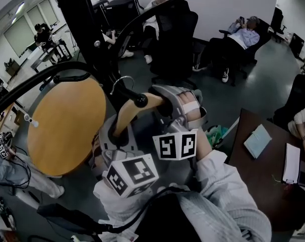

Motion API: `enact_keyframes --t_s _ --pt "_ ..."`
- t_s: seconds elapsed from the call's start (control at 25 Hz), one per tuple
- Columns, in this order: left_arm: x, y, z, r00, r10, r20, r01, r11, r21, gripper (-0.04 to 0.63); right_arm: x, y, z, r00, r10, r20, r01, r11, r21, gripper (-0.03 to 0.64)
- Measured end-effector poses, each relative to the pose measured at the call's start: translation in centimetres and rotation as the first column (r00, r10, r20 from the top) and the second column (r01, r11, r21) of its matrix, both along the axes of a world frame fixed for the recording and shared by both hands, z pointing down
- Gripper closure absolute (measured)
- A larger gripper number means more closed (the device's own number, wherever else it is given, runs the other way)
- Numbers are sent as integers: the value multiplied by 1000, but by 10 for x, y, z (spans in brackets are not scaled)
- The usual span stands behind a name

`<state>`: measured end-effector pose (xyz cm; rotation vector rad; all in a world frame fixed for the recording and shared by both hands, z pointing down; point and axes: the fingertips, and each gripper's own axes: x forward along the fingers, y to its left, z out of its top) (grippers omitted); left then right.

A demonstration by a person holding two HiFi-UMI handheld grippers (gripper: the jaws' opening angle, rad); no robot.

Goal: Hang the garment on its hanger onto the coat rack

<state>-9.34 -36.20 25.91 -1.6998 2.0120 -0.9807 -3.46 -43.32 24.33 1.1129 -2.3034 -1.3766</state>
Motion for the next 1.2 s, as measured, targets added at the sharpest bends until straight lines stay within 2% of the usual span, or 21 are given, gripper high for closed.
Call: enact_keyframes --t_s 0.24,0.52,0.72,0.84,1.0,1.2 --pt "-17 -8 22 999 -32 15 33 998 -58 526 -21 -10 27 999 -29 -25 28 998 -59 575" --pt "-25 -3 16 992 -18 124 14 999 32 526 -30 -5 28 999 -43 32 44 998 -44 577" --pt "-16 5 17 991 35 133 -43 997 57 525 -20 2 32 998 -60 32 62 996 -60 569" --pt "-11 10 16 988 54 148 -65 995 72 518 -12 11 33 993 -107 39 110 990 -91 556" --pt "-14 22 12 982 91 163 -112 986 127 440 -3 29 33 984 -177 34 180 980 -89 521" --pt "-7 42 9 975 132 177 -156 980 127 428 16 50 29 968 -246 37 249 963 -101 468"
